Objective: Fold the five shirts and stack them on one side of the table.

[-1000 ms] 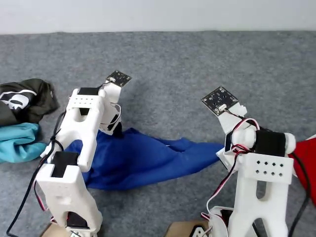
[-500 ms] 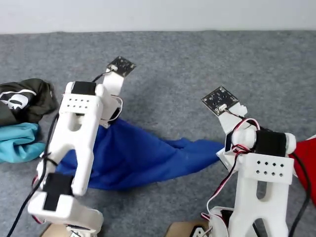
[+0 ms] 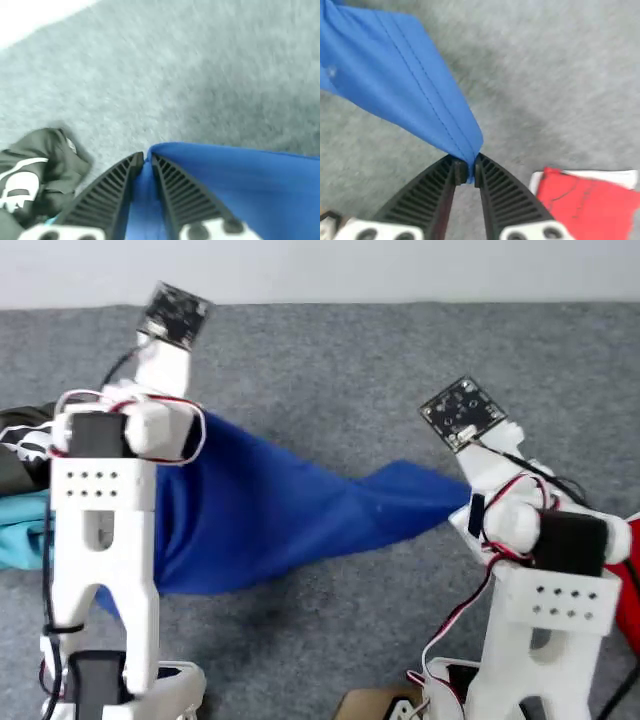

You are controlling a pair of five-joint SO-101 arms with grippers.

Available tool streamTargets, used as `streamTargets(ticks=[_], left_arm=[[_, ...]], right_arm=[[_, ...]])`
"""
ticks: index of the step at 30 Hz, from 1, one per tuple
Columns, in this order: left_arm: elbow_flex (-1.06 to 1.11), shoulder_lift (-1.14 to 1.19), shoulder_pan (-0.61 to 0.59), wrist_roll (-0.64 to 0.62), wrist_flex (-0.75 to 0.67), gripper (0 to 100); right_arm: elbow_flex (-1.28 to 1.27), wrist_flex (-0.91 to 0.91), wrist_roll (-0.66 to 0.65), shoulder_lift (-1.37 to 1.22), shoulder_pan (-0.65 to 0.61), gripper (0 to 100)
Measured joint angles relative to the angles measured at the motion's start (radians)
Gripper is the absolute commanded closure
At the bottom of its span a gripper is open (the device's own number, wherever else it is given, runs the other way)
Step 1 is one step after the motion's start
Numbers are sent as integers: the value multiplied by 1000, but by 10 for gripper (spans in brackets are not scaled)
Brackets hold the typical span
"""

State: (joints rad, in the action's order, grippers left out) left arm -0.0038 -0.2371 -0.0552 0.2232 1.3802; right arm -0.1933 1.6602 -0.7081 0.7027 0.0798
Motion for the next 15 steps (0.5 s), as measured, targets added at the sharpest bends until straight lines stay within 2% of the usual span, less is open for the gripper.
streamTargets(ticks=[9,11,15], left_arm=[[-92,-103,0,-6,5,996],[-94,-130,0,20,58,996],[-77,-158,0,155,259,996]], right_arm=[[107,-126,51,0,110,989],[107,-127,51,0,114,989],[106,-107,28,0,114,989]])
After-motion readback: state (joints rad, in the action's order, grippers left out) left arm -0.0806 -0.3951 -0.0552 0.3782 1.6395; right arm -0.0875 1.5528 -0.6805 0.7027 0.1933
